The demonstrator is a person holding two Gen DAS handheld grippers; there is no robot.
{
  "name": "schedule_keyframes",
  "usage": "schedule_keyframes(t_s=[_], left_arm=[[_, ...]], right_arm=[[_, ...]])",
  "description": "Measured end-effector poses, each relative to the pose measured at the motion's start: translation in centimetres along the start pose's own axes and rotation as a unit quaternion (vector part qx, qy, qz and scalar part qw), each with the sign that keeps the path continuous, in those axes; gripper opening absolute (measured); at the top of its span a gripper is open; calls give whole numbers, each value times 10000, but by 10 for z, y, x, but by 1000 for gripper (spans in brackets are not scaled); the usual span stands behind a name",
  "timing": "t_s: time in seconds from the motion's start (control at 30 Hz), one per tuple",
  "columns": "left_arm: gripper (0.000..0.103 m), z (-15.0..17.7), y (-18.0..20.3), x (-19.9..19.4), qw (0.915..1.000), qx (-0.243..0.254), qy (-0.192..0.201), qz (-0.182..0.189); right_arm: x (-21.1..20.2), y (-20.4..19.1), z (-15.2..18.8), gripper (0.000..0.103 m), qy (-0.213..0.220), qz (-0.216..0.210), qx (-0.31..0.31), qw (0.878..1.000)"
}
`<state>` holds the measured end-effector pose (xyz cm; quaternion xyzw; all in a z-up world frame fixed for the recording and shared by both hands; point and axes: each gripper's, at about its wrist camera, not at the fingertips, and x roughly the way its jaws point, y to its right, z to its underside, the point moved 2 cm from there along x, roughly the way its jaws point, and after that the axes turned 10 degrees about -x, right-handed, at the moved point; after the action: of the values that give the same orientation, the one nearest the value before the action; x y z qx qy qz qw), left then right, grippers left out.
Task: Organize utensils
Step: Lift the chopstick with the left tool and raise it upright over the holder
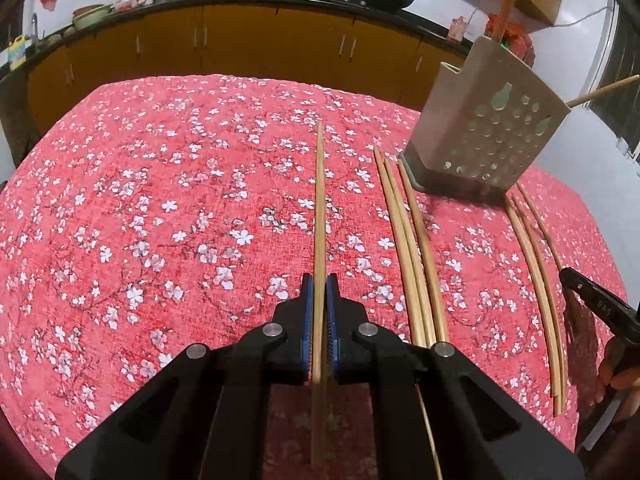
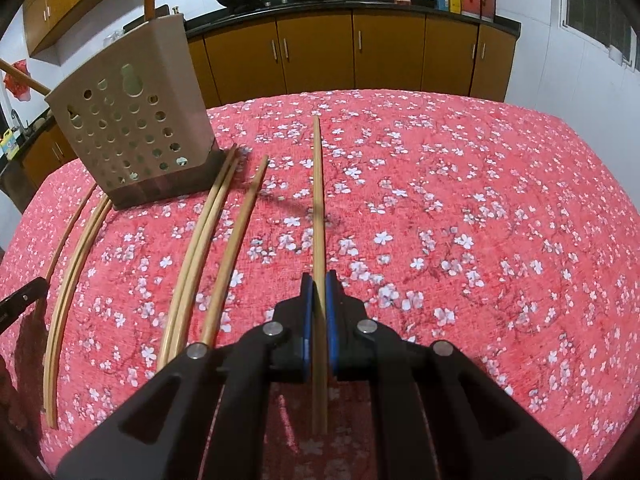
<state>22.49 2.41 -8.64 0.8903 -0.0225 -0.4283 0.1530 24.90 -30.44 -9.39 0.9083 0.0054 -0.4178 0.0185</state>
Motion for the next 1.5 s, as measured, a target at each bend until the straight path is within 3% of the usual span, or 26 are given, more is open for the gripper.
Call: schedule_keyframes(t_s=[0.73, 1.2, 1.5], left_arm=[[9, 0, -1, -2, 9999, -93, -1, 56], [7, 12, 4, -10, 9996, 229, -6, -176], [7, -1, 4, -31, 9996, 163, 188, -91]], right_arm=[[-3, -4, 2, 8, -1, -14, 26, 10000], [-17, -7, 11, 8, 13, -59, -9, 10000], [-56, 7, 3, 8, 453, -6, 22, 9990]])
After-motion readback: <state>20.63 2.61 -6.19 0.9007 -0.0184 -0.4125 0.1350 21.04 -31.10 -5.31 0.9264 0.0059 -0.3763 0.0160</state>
